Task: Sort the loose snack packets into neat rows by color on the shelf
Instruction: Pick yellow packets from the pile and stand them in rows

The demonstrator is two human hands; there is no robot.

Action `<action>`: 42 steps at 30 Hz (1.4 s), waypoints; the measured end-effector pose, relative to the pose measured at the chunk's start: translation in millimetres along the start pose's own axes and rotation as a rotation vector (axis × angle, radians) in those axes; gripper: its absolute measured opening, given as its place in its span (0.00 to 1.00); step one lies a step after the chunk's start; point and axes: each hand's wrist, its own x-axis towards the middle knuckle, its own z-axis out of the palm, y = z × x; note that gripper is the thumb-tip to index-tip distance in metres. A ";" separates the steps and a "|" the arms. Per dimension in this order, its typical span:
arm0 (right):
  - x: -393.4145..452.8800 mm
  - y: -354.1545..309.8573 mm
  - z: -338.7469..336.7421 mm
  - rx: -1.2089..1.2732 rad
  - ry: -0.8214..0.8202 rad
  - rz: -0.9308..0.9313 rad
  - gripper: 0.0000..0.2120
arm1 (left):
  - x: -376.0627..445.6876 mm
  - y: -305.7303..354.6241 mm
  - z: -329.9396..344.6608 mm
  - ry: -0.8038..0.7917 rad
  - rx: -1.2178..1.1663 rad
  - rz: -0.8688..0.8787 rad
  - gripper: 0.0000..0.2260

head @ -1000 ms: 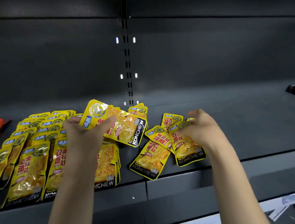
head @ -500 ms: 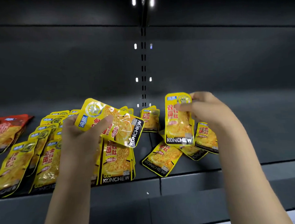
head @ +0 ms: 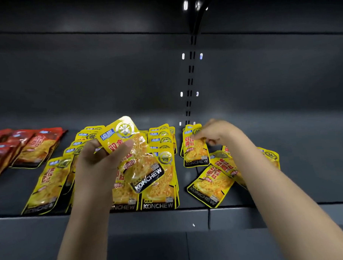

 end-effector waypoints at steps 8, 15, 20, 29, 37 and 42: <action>-2.3 6.6 3.6 -0.032 0.061 0.009 0.16 | 3.6 -6.0 1.8 0.010 0.021 -0.007 0.09; 6.0 10.7 5.8 0.024 0.101 -0.069 0.18 | 2.7 -6.4 12.2 0.005 0.040 0.007 0.08; -0.5 9.4 3.6 0.039 0.102 -0.088 0.22 | 4.3 -8.9 19.2 -0.027 0.112 0.000 0.14; -10.7 19.8 -14.3 0.009 0.228 -0.153 0.22 | 32.1 9.9 67.3 -0.240 0.323 -0.028 0.06; -43.3 52.1 -25.1 -0.047 0.282 -0.175 0.17 | 56.8 3.2 129.8 -0.374 0.406 -0.121 0.04; -64.8 68.4 -24.3 -0.087 0.317 -0.150 0.13 | 53.3 -15.7 142.7 -0.458 0.827 -0.083 0.16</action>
